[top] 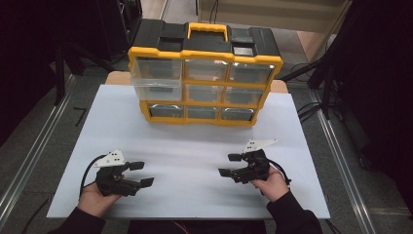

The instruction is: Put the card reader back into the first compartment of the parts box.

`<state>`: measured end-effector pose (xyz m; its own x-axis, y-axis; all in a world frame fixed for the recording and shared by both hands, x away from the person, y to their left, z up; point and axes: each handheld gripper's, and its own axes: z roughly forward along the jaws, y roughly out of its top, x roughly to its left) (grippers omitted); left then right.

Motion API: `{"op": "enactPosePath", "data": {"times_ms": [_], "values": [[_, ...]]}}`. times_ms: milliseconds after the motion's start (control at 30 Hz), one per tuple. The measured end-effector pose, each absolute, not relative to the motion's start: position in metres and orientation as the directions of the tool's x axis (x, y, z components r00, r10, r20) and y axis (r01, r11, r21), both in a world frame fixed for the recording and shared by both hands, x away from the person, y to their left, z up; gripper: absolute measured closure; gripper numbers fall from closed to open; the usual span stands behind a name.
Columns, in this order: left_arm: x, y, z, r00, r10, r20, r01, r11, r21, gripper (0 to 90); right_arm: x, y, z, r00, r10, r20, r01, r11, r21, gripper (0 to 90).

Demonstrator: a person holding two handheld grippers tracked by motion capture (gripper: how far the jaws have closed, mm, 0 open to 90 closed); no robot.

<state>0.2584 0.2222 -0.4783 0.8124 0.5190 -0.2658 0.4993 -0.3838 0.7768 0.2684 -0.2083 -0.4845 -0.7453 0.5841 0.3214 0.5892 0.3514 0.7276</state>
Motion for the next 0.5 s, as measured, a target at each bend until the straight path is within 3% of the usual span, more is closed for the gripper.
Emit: {"op": "enactPosePath", "data": {"times_ms": [500], "values": [[0.259, 0.223, -0.478, 0.810, 0.523, -0.264, 0.501, -0.385, 0.775, 26.2, 0.252, -0.238, -0.495, -0.712, 0.630, 0.309, 0.609, 0.336, 0.718, 22.9]]}}
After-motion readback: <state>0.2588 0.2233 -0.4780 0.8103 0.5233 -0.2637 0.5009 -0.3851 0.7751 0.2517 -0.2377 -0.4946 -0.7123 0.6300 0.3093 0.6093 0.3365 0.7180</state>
